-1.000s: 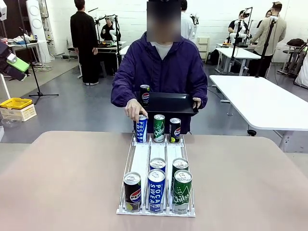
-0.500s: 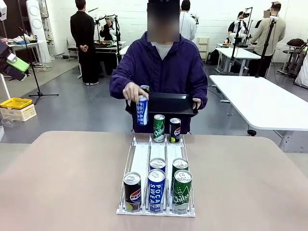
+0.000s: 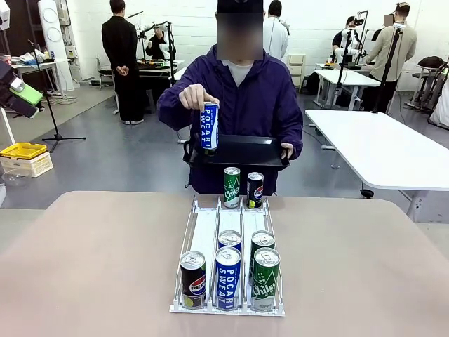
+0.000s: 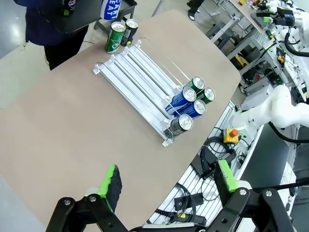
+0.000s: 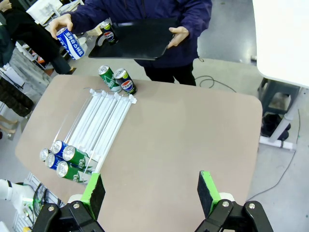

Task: Retrieve and hand over the desired beverage to the person.
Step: Pick up another can of the same type that the person held from the Automatic Can Dispenser.

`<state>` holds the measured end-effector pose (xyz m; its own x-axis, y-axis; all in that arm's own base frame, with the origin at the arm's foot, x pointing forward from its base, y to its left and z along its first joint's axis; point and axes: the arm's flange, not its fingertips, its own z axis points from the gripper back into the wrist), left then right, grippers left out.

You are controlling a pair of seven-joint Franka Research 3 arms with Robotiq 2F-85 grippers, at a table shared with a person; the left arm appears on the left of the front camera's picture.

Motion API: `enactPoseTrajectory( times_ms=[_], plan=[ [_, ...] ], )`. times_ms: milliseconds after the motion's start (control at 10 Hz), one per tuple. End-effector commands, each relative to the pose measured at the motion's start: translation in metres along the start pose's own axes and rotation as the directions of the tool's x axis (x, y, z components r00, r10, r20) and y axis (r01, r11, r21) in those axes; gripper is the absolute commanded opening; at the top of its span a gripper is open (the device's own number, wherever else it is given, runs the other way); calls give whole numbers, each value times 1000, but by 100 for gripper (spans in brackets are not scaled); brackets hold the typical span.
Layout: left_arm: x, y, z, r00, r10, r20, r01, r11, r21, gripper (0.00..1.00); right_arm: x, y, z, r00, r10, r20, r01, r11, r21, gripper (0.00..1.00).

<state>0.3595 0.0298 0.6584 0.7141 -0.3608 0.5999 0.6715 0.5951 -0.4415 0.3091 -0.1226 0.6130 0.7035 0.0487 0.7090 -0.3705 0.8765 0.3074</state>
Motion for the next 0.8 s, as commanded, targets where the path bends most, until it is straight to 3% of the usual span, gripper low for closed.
enactPoseTrajectory(
  times_ms=[0,700],
  plan=[
    [1,1,1,1000,-15,13,15,1000,-16,100,0,-1,-2,1000,4,7,-4,1000,27,100],
    [1,1,1,1000,-15,13,15,1000,-16,100,0,-1,-2,1000,4,7,-4,1000,27,100]
  ],
)
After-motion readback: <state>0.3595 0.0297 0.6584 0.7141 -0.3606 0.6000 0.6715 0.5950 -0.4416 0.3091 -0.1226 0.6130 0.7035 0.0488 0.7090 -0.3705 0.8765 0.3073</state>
